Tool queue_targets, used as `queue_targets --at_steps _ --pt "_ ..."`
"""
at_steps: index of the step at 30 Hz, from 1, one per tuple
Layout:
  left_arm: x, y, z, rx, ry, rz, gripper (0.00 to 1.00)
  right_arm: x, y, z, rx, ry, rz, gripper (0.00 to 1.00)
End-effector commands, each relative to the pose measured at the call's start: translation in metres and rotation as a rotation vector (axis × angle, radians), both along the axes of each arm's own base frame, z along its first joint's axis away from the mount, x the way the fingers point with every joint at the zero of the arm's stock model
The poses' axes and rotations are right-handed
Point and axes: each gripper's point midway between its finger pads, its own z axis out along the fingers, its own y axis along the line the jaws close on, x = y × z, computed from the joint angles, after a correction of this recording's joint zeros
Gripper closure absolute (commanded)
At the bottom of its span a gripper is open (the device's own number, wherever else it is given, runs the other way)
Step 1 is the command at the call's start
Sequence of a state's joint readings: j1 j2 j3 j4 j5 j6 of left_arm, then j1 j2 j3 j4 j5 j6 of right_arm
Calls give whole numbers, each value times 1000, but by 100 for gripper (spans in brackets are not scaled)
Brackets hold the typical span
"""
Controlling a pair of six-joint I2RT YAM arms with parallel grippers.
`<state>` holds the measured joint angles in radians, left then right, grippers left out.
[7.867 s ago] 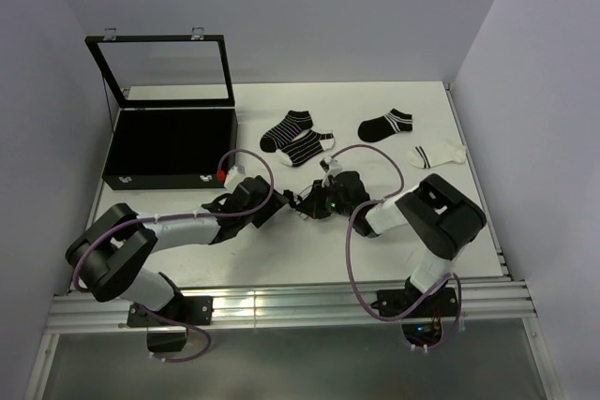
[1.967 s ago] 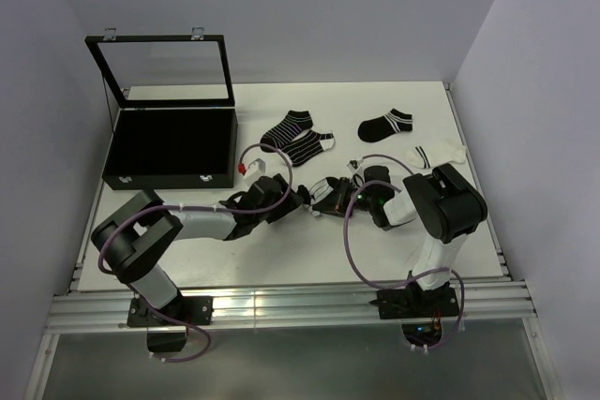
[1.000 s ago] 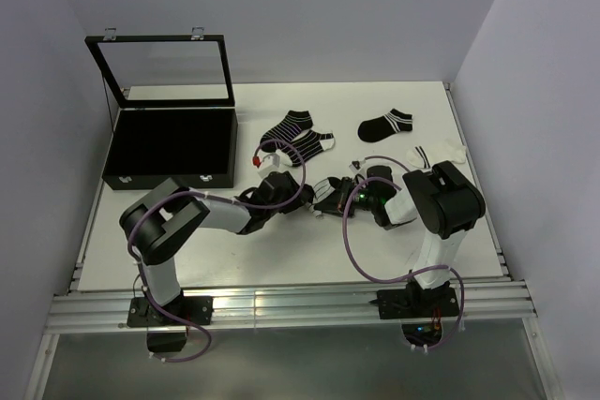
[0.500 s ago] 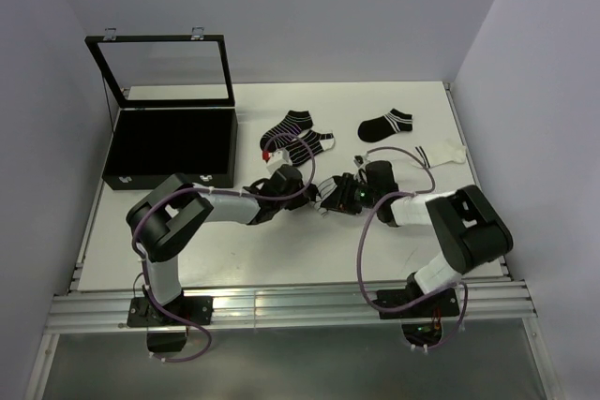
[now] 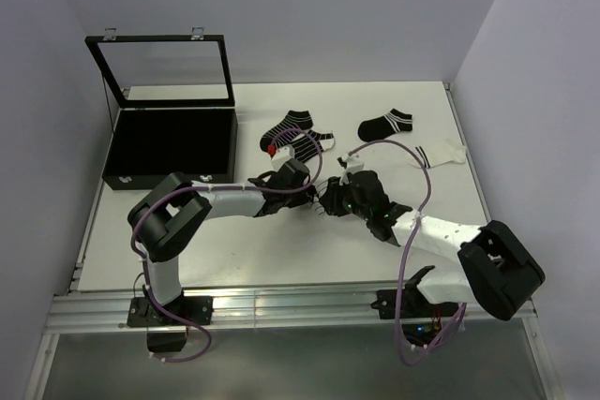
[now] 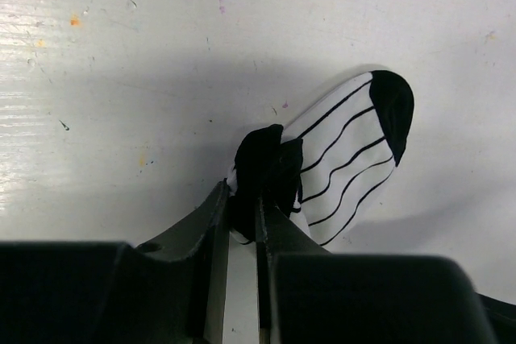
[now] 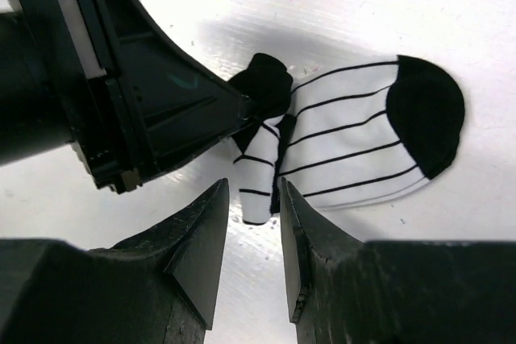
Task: Roll the socks
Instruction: Roll the sock at the center of the board.
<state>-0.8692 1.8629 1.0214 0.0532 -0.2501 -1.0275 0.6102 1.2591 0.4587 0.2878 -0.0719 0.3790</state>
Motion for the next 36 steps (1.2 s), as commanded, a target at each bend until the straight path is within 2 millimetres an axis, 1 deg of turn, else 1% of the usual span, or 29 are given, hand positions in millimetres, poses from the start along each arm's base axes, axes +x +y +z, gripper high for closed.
queue_targets --at_steps 1,5,6,8,10,13,18,21,24,27,28,29,31,32,33,34,35,36 --pt "-20 29 -35 189 90 -30 100 8 0 5 -73 -127 1 61" --pt "-22 32 -35 212 104 -30 100 8 13 9 -98 -184 42 61" --pt "-22 33 -35 216 105 -30 100 8 14 10 -108 -197 38 61" --pt "-23 33 -35 213 106 -31 100 6 20 8 -115 -208 61 61" --pt "-23 32 -34 209 107 -31 100 7 21 4 -134 -206 67 60" --pt "-24 31 -35 207 112 -37 100 7 27 -11 -168 -186 78 60" --pt "-25 32 -34 206 118 -34 100 6 31 -28 -209 -148 77 60" --pt "-27 34 -34 210 124 -32 100 4 32 -37 -222 -120 83 59" --pt "-29 34 -36 210 134 -36 100 3 32 -42 -242 -105 77 59" --pt "-31 36 -38 216 145 -32 100 -2 36 -34 -211 -115 83 58" --pt "-32 37 -39 222 148 -31 100 -1 37 -22 -181 -138 75 58" --pt "-32 39 -40 228 150 -31 100 -3 35 -19 -175 -142 72 58" --pt "-33 40 -40 233 151 -29 100 -3 33 -7 -146 -171 60 58" --pt "-33 40 -39 233 151 -29 100 -4 31 4 -119 -203 54 55" --pt "-34 42 -39 236 153 -27 100 -4 30 8 -106 -216 50 54" --pt "-35 43 -39 238 153 -26 100 -7 26 6 -108 -223 46 53" --pt "-34 44 -38 240 152 -25 100 -5 27 16 -82 -255 40 52" --pt "-35 46 -39 248 157 -22 100 -6 26 16 -77 -264 40 52"
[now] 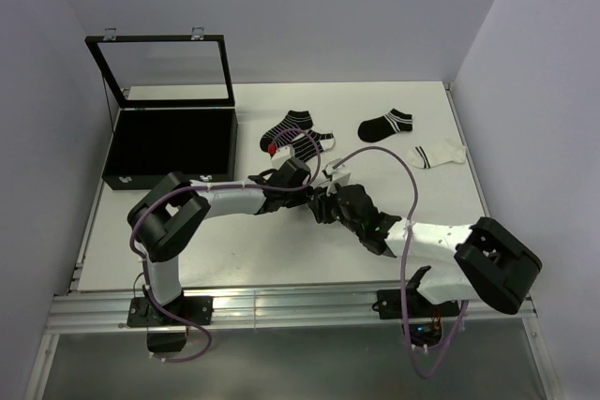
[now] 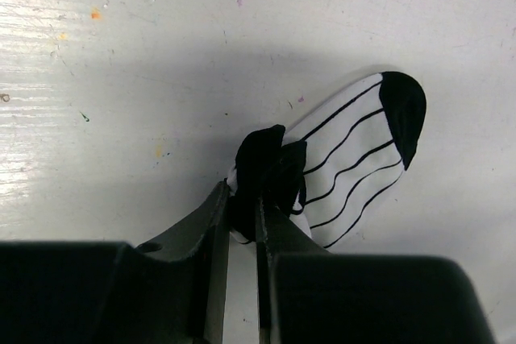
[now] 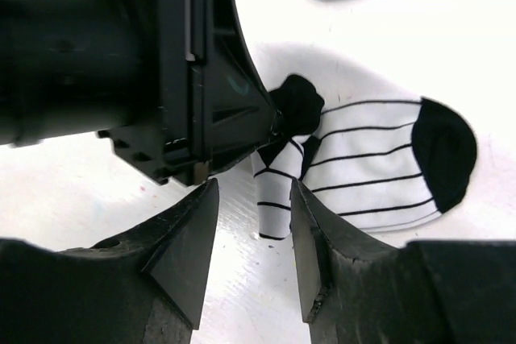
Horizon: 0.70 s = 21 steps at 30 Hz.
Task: Roll the socks
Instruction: Roll the sock at the center of the board.
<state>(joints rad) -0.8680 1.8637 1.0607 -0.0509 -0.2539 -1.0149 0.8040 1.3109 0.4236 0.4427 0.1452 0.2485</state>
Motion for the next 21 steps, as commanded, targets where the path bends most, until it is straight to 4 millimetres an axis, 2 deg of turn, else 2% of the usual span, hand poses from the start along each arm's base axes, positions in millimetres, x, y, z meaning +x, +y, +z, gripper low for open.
queue_targets --at_steps 1,5,9,12,21 --pt "-32 40 -36 190 123 -13 100 2 -2 16 50 -80 -13 51" --pt "-34 46 -35 198 125 0 100 1 -6 13 55 -92 -49 54" --pt "-34 54 -36 208 136 13 100 -5 -10 20 110 -122 -70 54" --pt "-33 59 -37 223 143 23 100 -9 -8 16 73 -147 -54 54" --pt "-33 71 -30 255 149 34 100 -11 31 13 -59 -191 33 54"
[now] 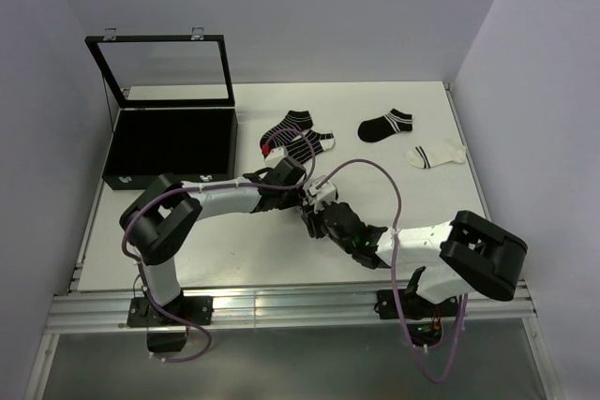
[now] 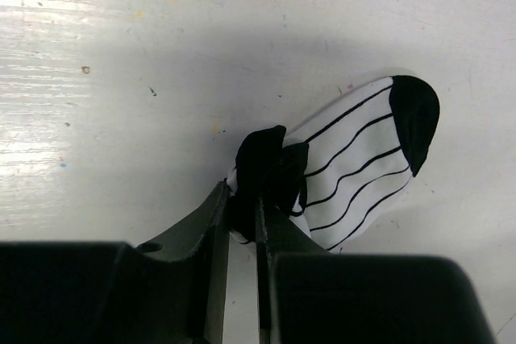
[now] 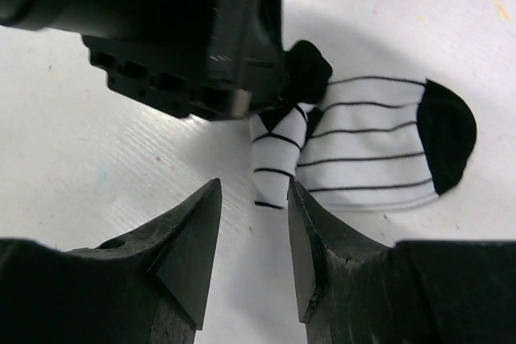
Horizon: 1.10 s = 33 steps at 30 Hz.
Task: Roll the socks
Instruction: Roll the sock at the center of the board.
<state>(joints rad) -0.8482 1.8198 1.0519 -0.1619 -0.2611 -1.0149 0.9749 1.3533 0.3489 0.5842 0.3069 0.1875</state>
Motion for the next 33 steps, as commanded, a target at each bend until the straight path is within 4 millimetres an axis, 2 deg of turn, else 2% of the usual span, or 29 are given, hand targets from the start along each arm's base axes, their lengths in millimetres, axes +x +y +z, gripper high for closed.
queue_targets --at_steps 1,7,13,28,32,33 --pt "-25 47 -30 191 107 7 100 15 18 25 10 -87 -9 54" --pt "-26 50 -32 190 118 2 100 20 31 19 -16 -82 16 54" --pt "-25 55 -34 187 126 7 100 19 40 0 -47 -33 46 55" --pt "-26 48 -34 147 147 -7 100 26 37 -38 -151 19 5 55" --pt "-27 46 -34 138 150 -9 100 27 36 -42 -154 35 -21 64" --pt "-26 46 -33 134 149 -6 100 26 35 -43 -156 43 -22 70"
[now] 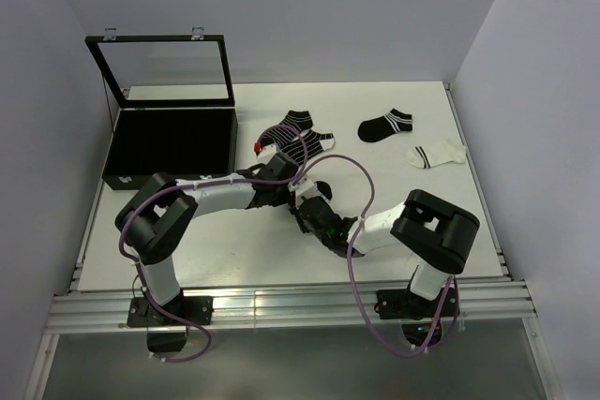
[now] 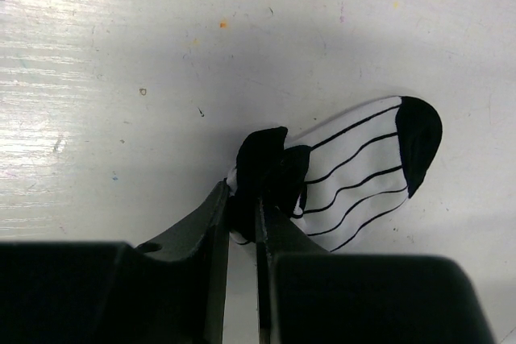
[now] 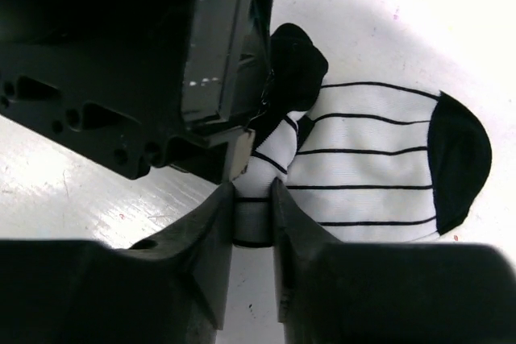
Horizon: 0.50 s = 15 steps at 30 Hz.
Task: Roll the socks
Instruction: Roll the sock at the center of the board.
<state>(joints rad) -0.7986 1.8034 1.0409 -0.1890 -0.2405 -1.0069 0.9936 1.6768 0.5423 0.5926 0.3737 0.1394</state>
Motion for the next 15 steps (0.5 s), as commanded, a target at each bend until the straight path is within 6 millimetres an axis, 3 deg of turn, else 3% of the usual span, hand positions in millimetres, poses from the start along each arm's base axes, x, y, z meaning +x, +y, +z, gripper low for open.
queue_targets --at_steps 1,4,9,13,15 --pt "-33 27 -32 120 126 -34 100 -1 5 -5 0 30 -8 73" --pt "-32 27 -30 103 118 -19 99 -5 5 -4 22 50 -7 85" --pt "-27 29 -18 42 91 43 84 -11 1 -8 96 137 1 100" --pt "-25 34 -8 -23 66 105 68 -9 -4 -7 159 204 -13 100" --pt "-20 31 6 -86 28 132 53 -14 -2 -6 233 259 12 100"
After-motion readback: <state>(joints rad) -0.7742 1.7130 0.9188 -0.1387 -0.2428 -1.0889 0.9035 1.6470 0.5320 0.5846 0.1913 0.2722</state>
